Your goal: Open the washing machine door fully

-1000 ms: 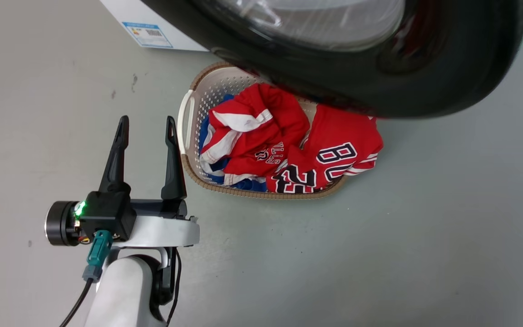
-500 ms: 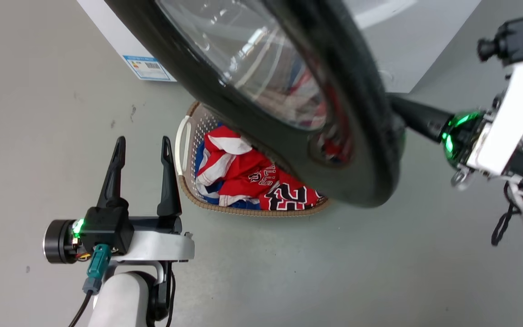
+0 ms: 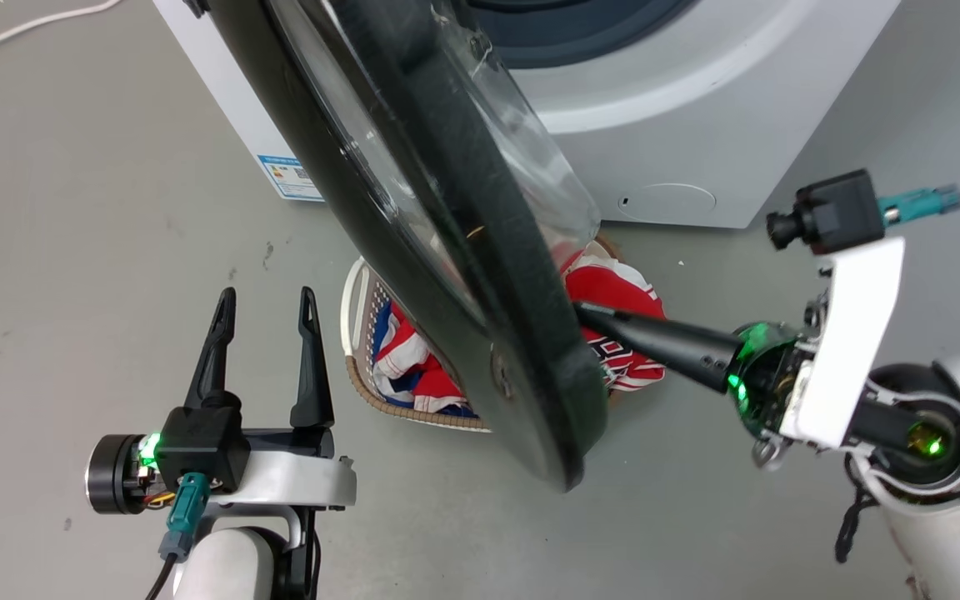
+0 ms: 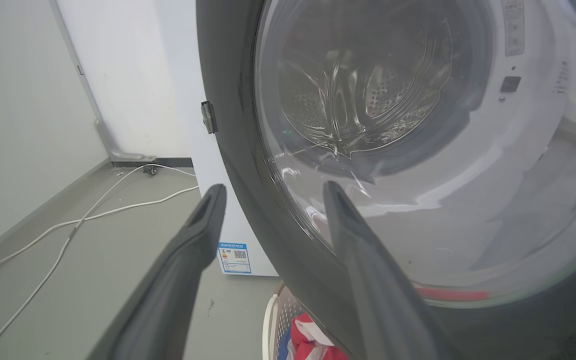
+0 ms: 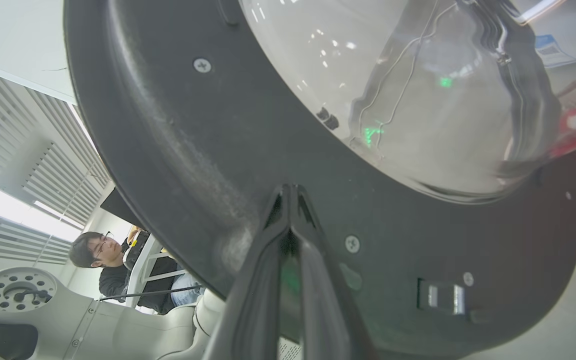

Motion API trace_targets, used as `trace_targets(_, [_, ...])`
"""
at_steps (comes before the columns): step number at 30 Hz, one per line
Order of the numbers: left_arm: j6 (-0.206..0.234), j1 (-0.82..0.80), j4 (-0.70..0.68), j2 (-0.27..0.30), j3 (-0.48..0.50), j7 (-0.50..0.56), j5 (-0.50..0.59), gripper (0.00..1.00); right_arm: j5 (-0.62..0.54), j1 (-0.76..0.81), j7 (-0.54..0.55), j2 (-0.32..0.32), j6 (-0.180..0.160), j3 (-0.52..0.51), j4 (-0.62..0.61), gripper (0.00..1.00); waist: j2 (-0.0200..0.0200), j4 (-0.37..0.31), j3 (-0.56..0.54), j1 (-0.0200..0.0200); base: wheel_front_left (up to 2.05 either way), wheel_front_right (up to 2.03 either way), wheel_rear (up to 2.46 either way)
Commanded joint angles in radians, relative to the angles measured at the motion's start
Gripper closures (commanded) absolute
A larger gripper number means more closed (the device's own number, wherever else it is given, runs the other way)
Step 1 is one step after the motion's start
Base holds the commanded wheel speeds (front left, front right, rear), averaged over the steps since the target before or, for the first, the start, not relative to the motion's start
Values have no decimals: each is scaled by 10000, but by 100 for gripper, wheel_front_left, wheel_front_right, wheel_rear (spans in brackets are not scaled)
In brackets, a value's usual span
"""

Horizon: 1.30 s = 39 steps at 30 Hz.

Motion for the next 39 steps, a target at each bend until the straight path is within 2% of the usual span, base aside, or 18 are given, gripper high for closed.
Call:
trace_targets(1, [-50,73,9,-11,-7,-27,48,0,71,255,22,162,25,163,-114,100,0,61,-106,0,0,0,0])
trace_targets(26, [50,632,105,-11,-86,-27,34,0,146,1891,-341,1319,25,1327,268,100,0,342,-923,0,0,0,0])
trace_targets(33, [62,896,193,-11,-71,-27,17,0,80,2507,-1169,1375,25,802,402,100,0,257,-1340,0,0,0,0])
trace_targets(39, [58,1163,253,-11,19,-27,63,0,132,3163,-2506,1422,25,-366,290,100,0,140,-1775,0,0,0,0])
